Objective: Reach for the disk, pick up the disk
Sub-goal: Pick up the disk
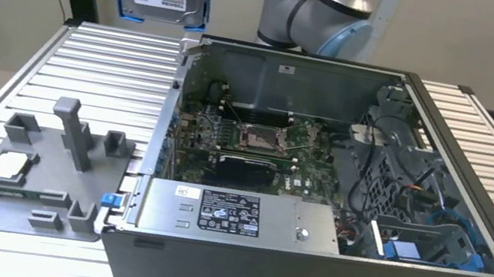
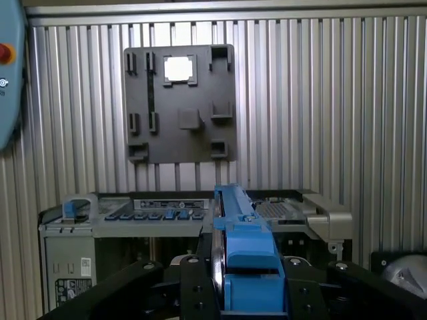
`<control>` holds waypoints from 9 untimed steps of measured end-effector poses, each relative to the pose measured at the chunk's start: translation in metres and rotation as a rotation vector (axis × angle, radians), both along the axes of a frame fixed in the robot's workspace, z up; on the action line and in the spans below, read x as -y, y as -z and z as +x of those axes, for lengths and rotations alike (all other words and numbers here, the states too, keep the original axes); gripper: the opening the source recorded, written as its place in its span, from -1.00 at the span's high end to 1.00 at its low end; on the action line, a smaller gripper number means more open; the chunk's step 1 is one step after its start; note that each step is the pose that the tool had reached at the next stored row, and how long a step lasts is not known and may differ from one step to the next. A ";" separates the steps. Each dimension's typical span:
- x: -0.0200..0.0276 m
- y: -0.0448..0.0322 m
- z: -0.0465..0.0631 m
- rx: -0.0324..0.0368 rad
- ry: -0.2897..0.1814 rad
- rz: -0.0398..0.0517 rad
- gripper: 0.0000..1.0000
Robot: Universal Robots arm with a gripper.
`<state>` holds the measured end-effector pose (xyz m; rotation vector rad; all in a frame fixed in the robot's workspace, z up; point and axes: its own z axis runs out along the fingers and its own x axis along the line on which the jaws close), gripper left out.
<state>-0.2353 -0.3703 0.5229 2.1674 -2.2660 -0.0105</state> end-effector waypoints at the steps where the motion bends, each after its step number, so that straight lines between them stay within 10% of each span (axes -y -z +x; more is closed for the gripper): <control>1: 0.0000 0.0000 0.003 0.0000 0.000 0.0000 1.00; 9: 0.0000 0.0001 0.027 0.0001 0.000 0.0000 1.00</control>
